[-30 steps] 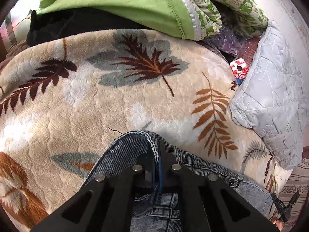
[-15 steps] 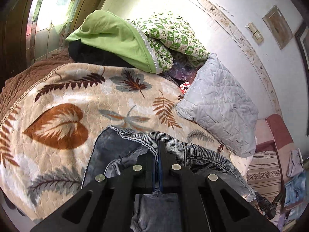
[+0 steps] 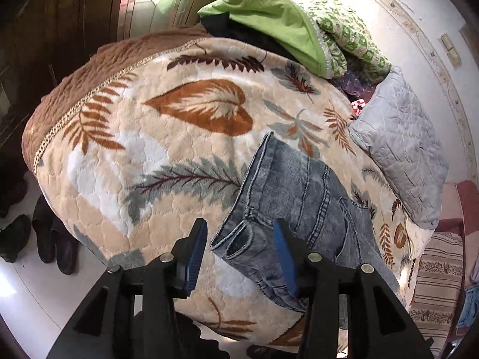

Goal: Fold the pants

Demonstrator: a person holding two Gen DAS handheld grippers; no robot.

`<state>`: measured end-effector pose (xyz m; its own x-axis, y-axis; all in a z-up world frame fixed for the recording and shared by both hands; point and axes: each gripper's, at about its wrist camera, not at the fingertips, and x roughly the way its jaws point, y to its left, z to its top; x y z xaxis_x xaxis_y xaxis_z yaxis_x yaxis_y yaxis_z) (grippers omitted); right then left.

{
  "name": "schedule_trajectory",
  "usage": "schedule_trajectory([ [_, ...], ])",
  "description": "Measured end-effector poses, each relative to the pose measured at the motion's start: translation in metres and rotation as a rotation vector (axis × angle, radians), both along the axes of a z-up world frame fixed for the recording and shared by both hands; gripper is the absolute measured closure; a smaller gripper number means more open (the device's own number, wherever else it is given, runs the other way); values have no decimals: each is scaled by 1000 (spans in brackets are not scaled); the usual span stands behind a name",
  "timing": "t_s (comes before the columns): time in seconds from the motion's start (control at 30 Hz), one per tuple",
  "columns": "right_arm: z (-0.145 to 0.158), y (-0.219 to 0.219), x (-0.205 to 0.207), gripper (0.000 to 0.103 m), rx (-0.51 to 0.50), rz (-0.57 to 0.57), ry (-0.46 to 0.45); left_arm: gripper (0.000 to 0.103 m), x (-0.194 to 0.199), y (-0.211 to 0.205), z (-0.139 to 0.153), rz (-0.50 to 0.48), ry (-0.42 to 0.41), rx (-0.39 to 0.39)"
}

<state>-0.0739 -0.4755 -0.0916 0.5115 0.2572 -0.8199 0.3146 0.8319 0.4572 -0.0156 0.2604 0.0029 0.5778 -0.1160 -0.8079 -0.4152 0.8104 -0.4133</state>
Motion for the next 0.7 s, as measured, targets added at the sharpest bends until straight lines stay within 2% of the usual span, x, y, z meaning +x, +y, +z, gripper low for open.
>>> schedule_trajectory([
  [0.1, 26, -3, -2, 38, 37, -24, -91, 37, 6, -31, 24, -76, -88, 11],
  [0.17, 38, 4, 5, 35, 143, 12, -151, 36, 14, -57, 27, -151, -120, -2],
  [0.23, 35, 16, 16, 34, 213, 46, -168, 35, 22, -81, 17, -216, -110, -12],
  [0.3, 17, 26, 27, 34, 203, 48, -102, 35, 31, -99, -5, -250, -53, 9],
  [0.37, -17, 33, 34, 34, 186, 45, 54, 34, 42, -111, -43, -276, 97, 105],
  [0.4, -21, 33, 32, 34, 204, 47, 41, 35, 45, -113, -62, -291, 169, 134],
  [0.43, -16, 34, 31, 34, 180, 46, 28, 35, 45, -113, -70, -302, 181, 149],
  [0.5, 2, 41, 34, 34, 117, 58, 41, 35, 42, -117, -59, -303, 152, 189],
  [0.57, 29, 53, 45, 34, 34, 83, -2, 34, 43, -123, -37, -282, 94, 218],
  [0.63, 54, 73, 66, 34, 43, 149, -70, 29, 43, -133, -15, -303, -10, 243],
  [0.7, 74, 106, 93, 34, 61, 248, -136, 22, 45, -141, -7, -313, -84, 287],
])
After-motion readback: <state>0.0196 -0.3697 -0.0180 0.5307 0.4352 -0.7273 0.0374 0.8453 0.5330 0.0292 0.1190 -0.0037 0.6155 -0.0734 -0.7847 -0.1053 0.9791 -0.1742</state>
